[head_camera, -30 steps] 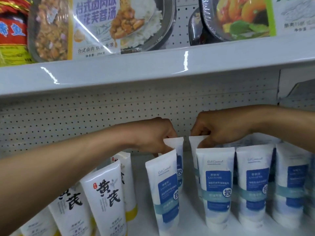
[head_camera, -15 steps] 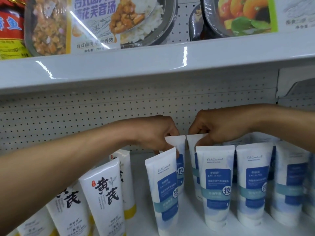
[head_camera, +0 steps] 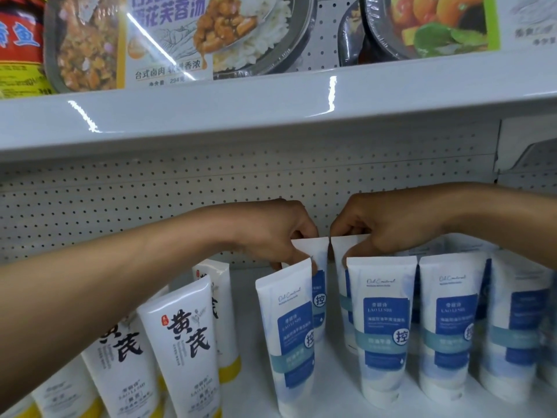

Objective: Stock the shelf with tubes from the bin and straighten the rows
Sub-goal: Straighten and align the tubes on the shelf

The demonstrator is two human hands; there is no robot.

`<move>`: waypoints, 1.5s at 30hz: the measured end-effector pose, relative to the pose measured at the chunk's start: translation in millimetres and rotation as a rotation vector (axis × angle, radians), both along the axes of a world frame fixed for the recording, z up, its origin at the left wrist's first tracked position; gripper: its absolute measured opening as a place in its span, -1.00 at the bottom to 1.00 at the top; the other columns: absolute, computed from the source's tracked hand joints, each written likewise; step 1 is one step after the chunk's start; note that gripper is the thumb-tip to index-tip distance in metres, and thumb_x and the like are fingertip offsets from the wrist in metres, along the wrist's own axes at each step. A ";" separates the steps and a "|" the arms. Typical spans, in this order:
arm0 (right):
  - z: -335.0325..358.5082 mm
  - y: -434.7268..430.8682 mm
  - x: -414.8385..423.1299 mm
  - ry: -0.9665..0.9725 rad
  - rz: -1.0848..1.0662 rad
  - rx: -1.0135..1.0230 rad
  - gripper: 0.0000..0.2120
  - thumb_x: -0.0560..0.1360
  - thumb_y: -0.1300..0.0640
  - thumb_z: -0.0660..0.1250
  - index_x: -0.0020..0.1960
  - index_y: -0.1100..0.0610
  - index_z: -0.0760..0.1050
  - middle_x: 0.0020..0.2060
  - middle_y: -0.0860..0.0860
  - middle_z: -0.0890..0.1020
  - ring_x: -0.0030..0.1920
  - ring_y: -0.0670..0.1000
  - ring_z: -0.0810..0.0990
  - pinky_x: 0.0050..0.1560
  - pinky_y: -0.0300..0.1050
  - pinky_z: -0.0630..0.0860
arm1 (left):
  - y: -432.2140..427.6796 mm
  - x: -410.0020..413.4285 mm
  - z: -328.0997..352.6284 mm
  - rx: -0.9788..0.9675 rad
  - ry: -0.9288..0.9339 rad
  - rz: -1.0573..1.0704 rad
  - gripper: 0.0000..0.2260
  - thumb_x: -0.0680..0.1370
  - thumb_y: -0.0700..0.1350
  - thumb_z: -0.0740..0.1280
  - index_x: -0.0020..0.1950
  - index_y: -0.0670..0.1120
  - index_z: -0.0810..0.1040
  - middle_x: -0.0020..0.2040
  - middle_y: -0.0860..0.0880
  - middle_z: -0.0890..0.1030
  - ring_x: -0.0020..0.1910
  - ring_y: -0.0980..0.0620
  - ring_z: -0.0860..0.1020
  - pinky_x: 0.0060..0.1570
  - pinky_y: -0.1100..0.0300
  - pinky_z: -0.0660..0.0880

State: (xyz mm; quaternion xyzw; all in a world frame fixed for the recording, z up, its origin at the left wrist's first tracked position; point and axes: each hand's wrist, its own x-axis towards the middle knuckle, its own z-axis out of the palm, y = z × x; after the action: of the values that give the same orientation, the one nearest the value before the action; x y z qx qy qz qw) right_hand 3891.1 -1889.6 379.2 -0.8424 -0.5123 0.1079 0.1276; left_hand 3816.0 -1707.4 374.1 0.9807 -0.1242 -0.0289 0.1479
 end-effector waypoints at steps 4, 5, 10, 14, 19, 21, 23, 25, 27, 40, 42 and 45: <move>0.9 -0.5 2.5 -0.005 0.012 0.003 -0.87 0.50 0.08 0.41 0.03 0.04 0.64 -0.12 -0.14 0.72 -0.12 -0.18 0.67 -0.03 -0.22 0.61 | -0.1 -1.6 3.6 0.092 -0.037 0.019 -0.77 0.51 0.03 0.42 0.12 -0.01 0.62 0.00 0.10 0.69 -0.03 0.16 0.64 0.08 0.14 0.59; 1.7 -1.5 2.4 -0.014 0.017 0.013 -0.86 0.50 0.07 0.41 0.04 0.03 0.64 -0.10 -0.15 0.72 -0.10 -0.18 0.67 0.02 -0.20 0.61 | -0.3 -4.0 6.5 0.100 -0.053 0.027 -0.76 0.52 0.04 0.40 0.16 0.00 0.61 0.03 0.11 0.68 0.00 0.16 0.63 0.12 0.12 0.57; 14.8 -17.0 -9.8 -0.229 0.004 0.281 -0.74 0.40 -0.20 0.34 -0.02 -0.09 0.63 -0.15 -0.26 0.68 -0.12 -0.29 0.61 -0.11 -0.36 0.47 | -7.8 -43.3 27.5 0.112 -0.435 0.179 -0.64 0.52 0.28 0.17 0.08 0.08 0.57 -0.03 0.16 0.62 -0.03 0.17 0.59 0.04 0.16 0.53; 20.3 -33.2 -35.3 -0.141 0.046 0.203 -0.57 0.29 -0.35 0.23 -0.11 -0.07 0.64 -0.22 -0.21 0.69 -0.21 -0.23 0.64 -0.17 -0.31 0.51 | -26.7 -87.3 29.4 0.077 -0.231 0.295 -0.36 0.27 0.49 0.07 -0.15 0.00 0.63 -0.34 0.10 0.67 -0.42 0.20 0.62 -0.26 0.18 0.61; 6.7 -30.2 -54.8 -0.107 0.016 -0.105 -0.71 0.37 -0.23 0.41 -0.03 -0.07 0.61 -0.17 -0.23 0.70 -0.18 -0.20 0.67 -0.14 -0.19 0.61 | -34.7 -84.7 7.9 0.265 -0.022 0.276 -0.58 0.33 0.33 0.41 -0.04 0.03 0.64 -0.21 0.14 0.71 -0.35 0.20 0.66 -0.25 0.12 0.66; -0.6 -29.9 -55.9 -0.137 -0.024 -0.120 -0.79 0.39 -0.12 0.47 -0.04 -0.07 0.59 -0.16 -0.24 0.69 -0.20 -0.22 0.67 -0.13 -0.18 0.64 | -32.4 -77.4 -0.4 0.269 -0.058 0.255 -0.69 0.39 0.21 0.45 -0.02 0.03 0.63 -0.16 0.13 0.70 -0.34 0.20 0.66 -0.24 0.14 0.65; -5.6 -30.8 -54.8 -0.162 -0.063 -0.105 -0.81 0.41 -0.07 0.47 -0.02 -0.08 0.57 -0.13 -0.26 0.68 -0.18 -0.25 0.65 -0.13 -0.23 0.63 | -29.6 -71.6 -5.7 0.280 -0.109 0.238 -0.76 0.43 0.15 0.45 -0.01 0.05 0.62 -0.12 0.13 0.68 -0.32 0.22 0.64 -0.23 0.17 0.64; -8.1 -32.3 -52.1 -0.184 -0.061 -0.076 -0.82 0.42 -0.07 0.46 -0.01 -0.07 0.58 -0.12 -0.29 0.66 -0.16 -0.26 0.64 -0.10 -0.21 0.62 | -26.6 -66.8 -9.3 0.239 -0.144 0.209 -0.79 0.45 0.11 0.46 0.00 0.04 0.63 -0.10 0.12 0.68 -0.27 0.22 0.62 -0.18 0.15 0.63; -9.7 -33.5 -51.1 -0.200 -0.057 -0.059 -0.83 0.43 -0.08 0.44 -0.02 -0.06 0.58 -0.12 -0.32 0.63 -0.16 -0.28 0.62 -0.09 -0.22 0.61 | -24.7 -63.6 -11.6 0.161 -0.149 0.184 -0.80 0.45 0.07 0.47 -0.01 0.01 0.64 -0.09 0.10 0.69 -0.20 0.19 0.63 -0.13 0.10 0.62; -12.8 -31.2 -52.6 -0.207 -0.039 0.000 -0.86 0.44 -0.02 0.44 -0.06 0.01 0.57 -0.15 -0.19 0.67 -0.18 -0.21 0.63 -0.08 -0.09 0.60 | -23.3 -54.8 -15.8 0.065 -0.173 0.140 -0.85 0.43 0.03 0.49 -0.12 -0.01 0.62 -0.22 0.10 0.69 -0.30 0.18 0.64 -0.21 0.18 0.61; -12.6 -30.7 -51.5 -0.207 -0.043 -0.004 -0.85 0.44 -0.03 0.44 -0.05 0.01 0.57 -0.14 -0.18 0.67 -0.17 -0.20 0.64 -0.06 -0.07 0.60 | -23.8 -54.5 -15.6 0.071 -0.162 0.138 -0.84 0.43 0.04 0.49 -0.11 -0.01 0.62 -0.21 0.08 0.69 -0.28 0.15 0.65 -0.19 0.15 0.62; -12.4 -30.8 -51.6 -0.190 -0.052 -0.014 -0.85 0.45 -0.03 0.44 -0.03 -0.01 0.57 -0.12 -0.20 0.68 -0.15 -0.20 0.64 -0.06 -0.10 0.60 | -24.7 -54.8 -15.1 0.081 -0.155 0.135 -0.84 0.44 0.05 0.48 -0.09 0.00 0.62 -0.19 0.08 0.69 -0.27 0.15 0.65 -0.17 0.12 0.63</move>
State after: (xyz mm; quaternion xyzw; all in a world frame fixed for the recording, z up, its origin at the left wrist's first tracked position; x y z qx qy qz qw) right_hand 3839.5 -1920.4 366.8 -0.8626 -0.4994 0.0281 0.0753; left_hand 3761.2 -1732.1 359.1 0.9914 -0.0675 0.0522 0.0997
